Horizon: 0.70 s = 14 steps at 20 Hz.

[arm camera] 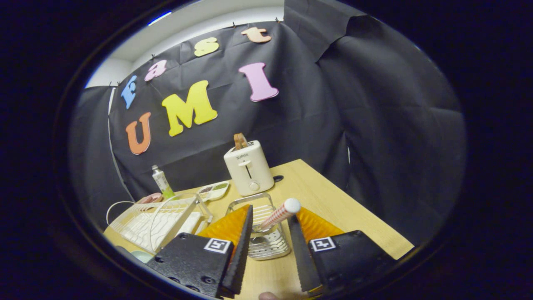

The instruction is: Take the plate from the dish rack, then take the spoon from the basket and place it into the plate.

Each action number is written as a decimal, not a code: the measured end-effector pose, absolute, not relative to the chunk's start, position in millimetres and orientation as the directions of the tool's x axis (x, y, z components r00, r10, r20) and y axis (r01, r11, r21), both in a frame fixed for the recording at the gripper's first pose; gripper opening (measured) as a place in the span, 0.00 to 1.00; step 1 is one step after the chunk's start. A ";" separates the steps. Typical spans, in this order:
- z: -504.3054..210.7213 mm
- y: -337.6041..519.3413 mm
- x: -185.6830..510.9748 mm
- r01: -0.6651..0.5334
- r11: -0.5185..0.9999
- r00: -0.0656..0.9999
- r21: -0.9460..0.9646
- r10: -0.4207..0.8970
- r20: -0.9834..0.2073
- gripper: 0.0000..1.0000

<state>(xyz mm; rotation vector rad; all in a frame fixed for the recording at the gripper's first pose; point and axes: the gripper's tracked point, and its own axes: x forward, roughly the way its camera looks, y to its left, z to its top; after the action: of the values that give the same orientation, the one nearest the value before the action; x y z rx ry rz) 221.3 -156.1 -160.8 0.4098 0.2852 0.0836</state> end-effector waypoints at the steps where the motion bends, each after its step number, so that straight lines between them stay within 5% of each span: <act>1: -159.6 -155.6 224.0 -0.017 0.912 0.955 0.411 0.136 -0.262 0.45; 3: -154.9 -154.3 224.9 -0.028 0.899 0.950 0.438 0.160 -0.267 0.28; 7: -141.2 -146.8 224.2 -0.069 0.897 0.937 0.438 0.209 -0.281 0.14; 14: -39.7 -169.5 175.2 -0.038 0.943 0.987 0.331 0.088 -0.137 0.11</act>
<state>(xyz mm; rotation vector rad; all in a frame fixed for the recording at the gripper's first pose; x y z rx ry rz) 175.2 -169.5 -39.7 0.3336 0.1515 0.0649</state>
